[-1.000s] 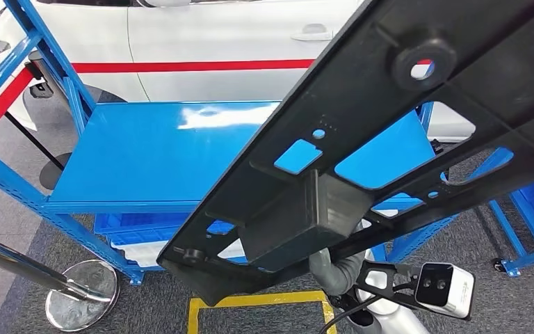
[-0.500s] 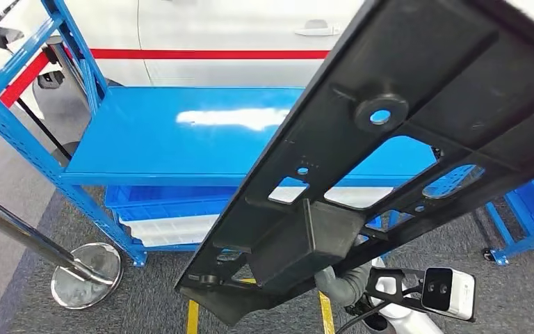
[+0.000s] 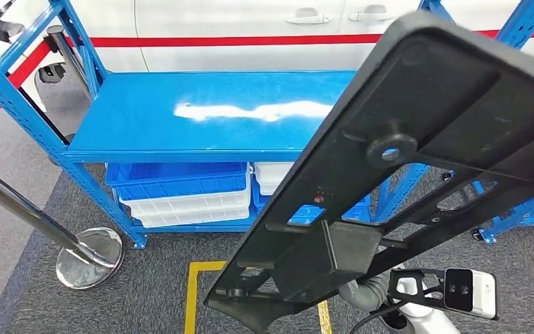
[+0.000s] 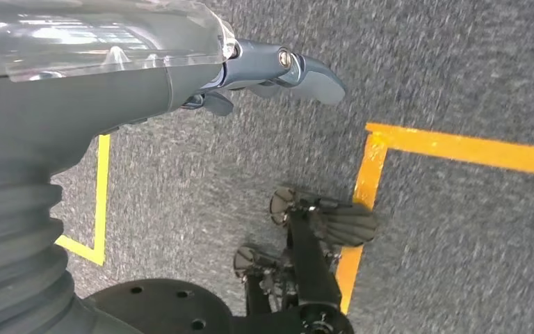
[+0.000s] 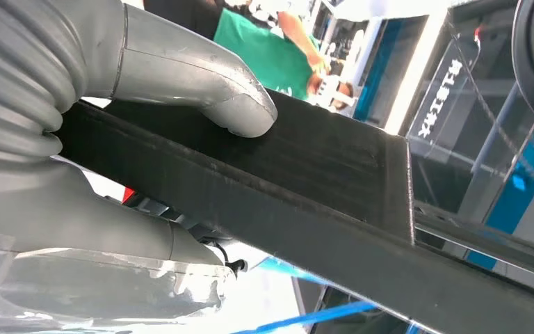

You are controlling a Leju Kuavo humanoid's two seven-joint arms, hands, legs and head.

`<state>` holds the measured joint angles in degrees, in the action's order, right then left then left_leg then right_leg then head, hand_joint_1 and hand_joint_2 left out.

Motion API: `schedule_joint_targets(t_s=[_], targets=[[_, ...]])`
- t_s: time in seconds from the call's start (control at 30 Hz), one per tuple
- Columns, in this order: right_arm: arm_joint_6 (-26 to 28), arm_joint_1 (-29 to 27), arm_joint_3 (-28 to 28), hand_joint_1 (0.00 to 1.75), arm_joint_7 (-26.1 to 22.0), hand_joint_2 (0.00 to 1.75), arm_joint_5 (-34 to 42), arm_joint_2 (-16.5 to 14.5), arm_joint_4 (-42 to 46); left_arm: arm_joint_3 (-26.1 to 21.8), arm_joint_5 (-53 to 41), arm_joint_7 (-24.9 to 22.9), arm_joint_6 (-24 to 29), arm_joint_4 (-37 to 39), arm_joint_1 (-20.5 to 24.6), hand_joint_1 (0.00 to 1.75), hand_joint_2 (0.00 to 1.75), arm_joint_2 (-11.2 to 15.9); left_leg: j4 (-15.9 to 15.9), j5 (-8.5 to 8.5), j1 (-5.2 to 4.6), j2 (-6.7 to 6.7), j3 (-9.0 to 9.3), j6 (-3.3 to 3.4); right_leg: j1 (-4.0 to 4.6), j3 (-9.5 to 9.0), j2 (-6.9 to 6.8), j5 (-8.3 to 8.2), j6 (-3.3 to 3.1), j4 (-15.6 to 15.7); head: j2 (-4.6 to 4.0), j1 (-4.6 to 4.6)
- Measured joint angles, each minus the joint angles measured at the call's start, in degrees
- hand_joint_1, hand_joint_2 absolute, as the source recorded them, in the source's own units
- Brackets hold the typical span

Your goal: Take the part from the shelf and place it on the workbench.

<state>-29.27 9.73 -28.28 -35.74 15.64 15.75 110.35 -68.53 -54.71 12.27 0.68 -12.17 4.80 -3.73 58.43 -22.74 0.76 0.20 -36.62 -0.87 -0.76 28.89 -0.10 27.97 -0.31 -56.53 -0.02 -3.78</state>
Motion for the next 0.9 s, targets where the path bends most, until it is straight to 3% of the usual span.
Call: schedule_joint_targets(t_s=[0.07, 0.13, 0.17, 0.2, 0.27, 0.33, 0.37, 0.4, 0.47, 0.5, 0.53, 0.63, 0.67, 0.7, 0.73, 0.8, 0.87, 0.9], targets=[[-0.9, -0.1, 0.6, 1.75, 0.0, 1.75, 0.0, -0.2, -0.1, 0.0, 0.1, 0.2, 0.1, 0.0, -0.2, 0.0, 1.75, -0.1, 4.6, -5.25, 0.15, -0.05, -1.58, -0.2, 0.03, 1.44, -0.25, -1.38, -0.85, 0.1, 0.0, -0.01], [-1.0, 0.0, 1.0, 1.75, 0.0, 1.75, 0.3, -0.4, -0.4, 0.0, 0.1, 0.4, 0.2, 0.0, -0.2, 0.0, 1.75, -0.2, 11.6, -10.38, 0.19, -0.05, -2.93, -0.32, 0.28, 3.17, -0.32, -2.69, -1.15, 0.0, 0.0, -0.01], [-0.8, 0.3, 1.1, 1.75, 0.0, 1.75, 0.6, -0.4, -0.6, 0.0, 0.2, 0.5, 0.3, 0.0, -0.1, 0.0, 1.75, -0.2, 14.1, -11.07, 0.2, -0.05, -2.94, -0.38, 0.4, 4.13, -0.37, -3.37, -1.17, -0.1, 0.0, -0.01], [-0.4, 0.6, 1.2, 1.75, 0.0, 1.75, 1.1, -0.4, -0.9, 0.0, 0.2, 0.7, 0.3, 0.0, -0.1, 0.0, 1.75, -0.1, 15.0, -10.4, 0.19, -0.05, -2.2, -0.38, 0.49, 5.17, -0.41, -4.04, -1.13, -0.3, 0.0, -0.01], [0.7, 1.6, 1.2, 1.75, 0.0, 1.75, 2.0, -0.4, -1.5, 0.0, 0.1, 1.0, 0.3, 0.0, 0.0, 0.0, 1.75, -0.1, 11.5, -7.32, 0.17, -0.04, 1.94, -0.19, 0.54, 7.19, -0.41, -5.25, -0.88, -0.8, 0.0, -0.02], [1.4, 2.6, 1.2, 1.75, 0.0, 1.75, 2.7, -0.4, -1.9, 0.0, 0.1, 1.2, 0.3, 0.0, 0.2, 0.0, 1.75, 0.0, 3.5, -7.1, -0.04, -0.03, 8.0, 0.18, 0.64, 8.6, -0.47, -6.19, -0.36, -1.5, 0.0, -0.02], [1.7, 3.0, 1.2, 1.75, 0.0, 1.75, 2.9, -0.4, -2.0, 0.0, 0.1, 1.3, 0.3, 0.0, 0.4, 0.0, 1.75, 0.0, 0.4, -7.72, -0.2, -0.04, 9.99, 0.39, 0.65, 8.93, -0.59, -6.66, -0.04, -1.7, 0.0, -0.01], [2.0, 3.3, 1.1, 1.75, 0.0, 1.75, 3.1, -0.4, -2.1, 0.0, 0.1, 1.3, 0.3, 0.0, 0.5, 0.0, 1.75, 0.0, -1.3, -8.3, -0.4, -0.06, 10.92, 0.63, 0.61, 9.11, -0.71, -7.16, 0.31, -1.7, 0.0, -0.01], [2.7, 4.0, 0.7, 1.75, 0.0, 1.75, 3.6, -0.3, -2.3, 0.0, 0.1, 1.5, 0.2, 0.0, 0.4, 0.0, 1.75, 0.0, -1.8, -7.64, -0.48, 0.04, 10.44, 1.25, 0.41, 9.24, -0.78, -7.91, 1.02, -1.7, 0.0, 0.0], [3.0, 4.4, 0.4, 1.75, 0.0, 1.75, 3.9, -0.2, -2.3, 0.0, 0.1, 1.5, 0.1, 0.0, 0.4, 0.0, 1.75, -0.1, -1.9, -7.03, -0.42, 0.16, 9.99, 1.68, 0.29, 9.53, -0.65, -7.2, 1.36, -2.1, 0.0, -0.01], [3.1, 4.8, 0.1, 1.75, 0.0, 1.75, 4.2, -0.1, -2.4, 0.0, 0.1, 1.6, 0.0, 0.0, 0.4, 0.0, 1.75, -0.1, -2.0, -6.3, -0.33, 0.3, 9.41, 2.08, 0.19, 10.04, -0.48, -5.34, 1.67, -3.5, 0.0, -0.01], [3.2, 5.7, -0.6, 1.75, 0.0, 1.75, 4.7, 0.2, -2.6, 0.0, 0.2, 2.0, -0.1, 0.0, 0.5, 0.0, 1.75, -0.2, -2.0, -4.09, -0.36, 0.46, 6.91, 2.68, -0.11, 12.56, -0.19, 3.13, 2.45, -13.4, 0.0, -0.01], [3.2, 5.8, -0.8, 1.75, 0.0, 1.75, 4.8, 0.2, -2.7, -0.1, 0.2, 2.2, -0.1, 0.0, 0.5, 0.0, 1.75, -0.2, -1.8, -3.4, -0.39, 0.46, 5.97, 2.64, -0.19, 12.93, -0.18, 4.15, 2.66, -16.6, 0.0, 0.0], [3.1, 5.9, -1.0, 1.75, 0.0, 1.75, 4.8, 0.2, -2.9, -0.1, 0.2, 2.2, -0.1, 0.0, 0.5, 0.0, 1.75, -0.2, -1.7, -2.79, -0.4, 0.45, 4.97, 2.53, -0.3, 12.53, -0.18, 3.7, 2.81, -18.1, 0.0, 0.0], [3.0, 6.0, -1.1, 1.75, 0.0, 1.75, 4.9, 0.2, -2.9, -0.1, 0.2, 2.2, -0.1, 0.0, 0.5, 0.0, 1.75, -0.2, -1.5, -2.28, -0.4, 0.44, 4.03, 2.38, -0.42, 11.19, -0.18, 2.27, 2.88, -17.7, 0.0, 0.0], [2.8, 6.4, -1.5, 1.75, 0.0, 1.75, 4.9, 0.2, -3.0, -0.1, 0.2, 2.1, 0.0, 0.0, 0.5, 0.0, 1.75, -0.2, -1.1, -1.49, -0.41, 0.4, 2.49, 1.95, -0.61, 5.77, -0.17, -0.02, 2.74, -11.4, 0.0, 0.0], [3.0, 7.1, -1.8, 1.75, 0.0, 1.75, 5.1, 0.2, -3.0, -0.1, 0.2, 1.9, -0.2, 0.0, 0.5, 0.0, 1.75, -0.2, -0.7, -0.77, -0.49, 0.37, 1.65, 1.33, -0.37, 0.62, -0.1, 0.83, 2.07, -3.7, 0.0, -0.01], [3.2, 7.5, -1.9, 1.75, 0.0, 1.75, 5.3, 0.3, -3.0, -0.1, 0.2, 1.8, -0.3, 0.0, 0.5, 0.0, 1.75, -0.2, -0.7, -0.38, -0.49, 0.37, 1.45, 0.96, -0.15, -0.53, -0.08, 1.59, 1.61, -1.6, 0.0, -0.01]])
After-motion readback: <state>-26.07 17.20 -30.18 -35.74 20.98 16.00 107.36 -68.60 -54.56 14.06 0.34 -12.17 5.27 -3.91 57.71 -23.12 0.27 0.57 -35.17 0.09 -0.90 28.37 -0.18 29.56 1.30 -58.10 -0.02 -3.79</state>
